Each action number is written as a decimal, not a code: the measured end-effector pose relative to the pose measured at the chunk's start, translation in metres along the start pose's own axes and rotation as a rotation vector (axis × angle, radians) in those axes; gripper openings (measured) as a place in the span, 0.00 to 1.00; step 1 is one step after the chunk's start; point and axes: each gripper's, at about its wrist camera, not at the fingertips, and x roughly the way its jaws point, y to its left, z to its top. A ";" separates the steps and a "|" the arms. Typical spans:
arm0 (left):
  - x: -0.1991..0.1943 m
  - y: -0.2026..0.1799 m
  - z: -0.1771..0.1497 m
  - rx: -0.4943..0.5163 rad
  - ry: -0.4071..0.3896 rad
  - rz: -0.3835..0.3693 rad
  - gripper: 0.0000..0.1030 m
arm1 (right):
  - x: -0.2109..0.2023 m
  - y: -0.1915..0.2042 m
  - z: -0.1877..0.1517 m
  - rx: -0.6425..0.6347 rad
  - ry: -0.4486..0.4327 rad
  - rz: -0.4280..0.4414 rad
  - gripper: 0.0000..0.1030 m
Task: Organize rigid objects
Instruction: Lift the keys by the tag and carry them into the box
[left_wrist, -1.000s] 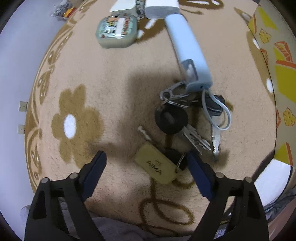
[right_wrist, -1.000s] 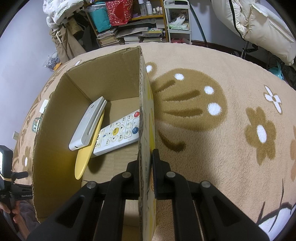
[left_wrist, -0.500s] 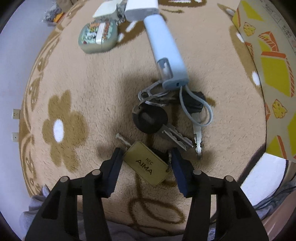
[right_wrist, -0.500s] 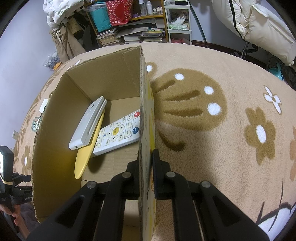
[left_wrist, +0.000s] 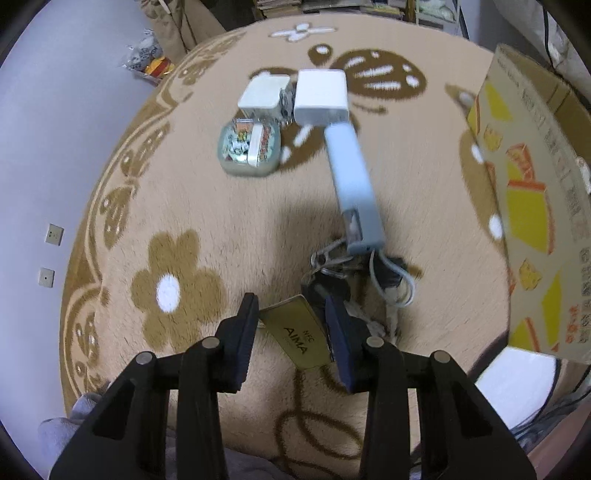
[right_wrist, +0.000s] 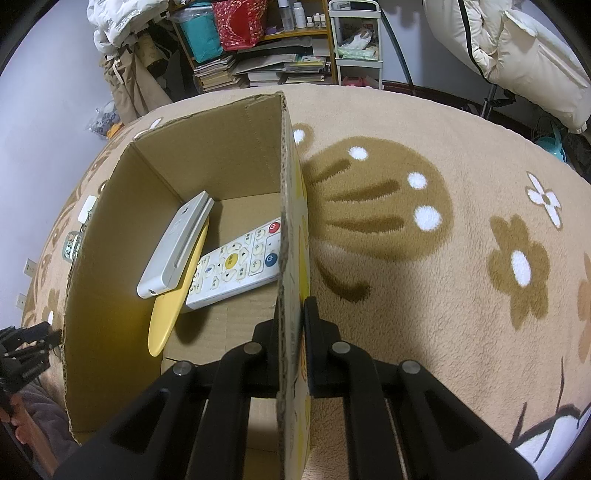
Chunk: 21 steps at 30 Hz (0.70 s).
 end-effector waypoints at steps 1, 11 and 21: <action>-0.001 -0.002 0.003 0.005 -0.011 0.001 0.35 | 0.000 0.000 -0.001 -0.001 0.000 0.000 0.09; -0.013 0.003 0.012 -0.004 -0.074 0.017 0.35 | 0.000 0.000 0.001 0.000 0.000 0.000 0.09; -0.048 -0.004 0.026 -0.002 -0.163 0.039 0.35 | 0.000 0.000 0.001 0.001 0.000 0.001 0.09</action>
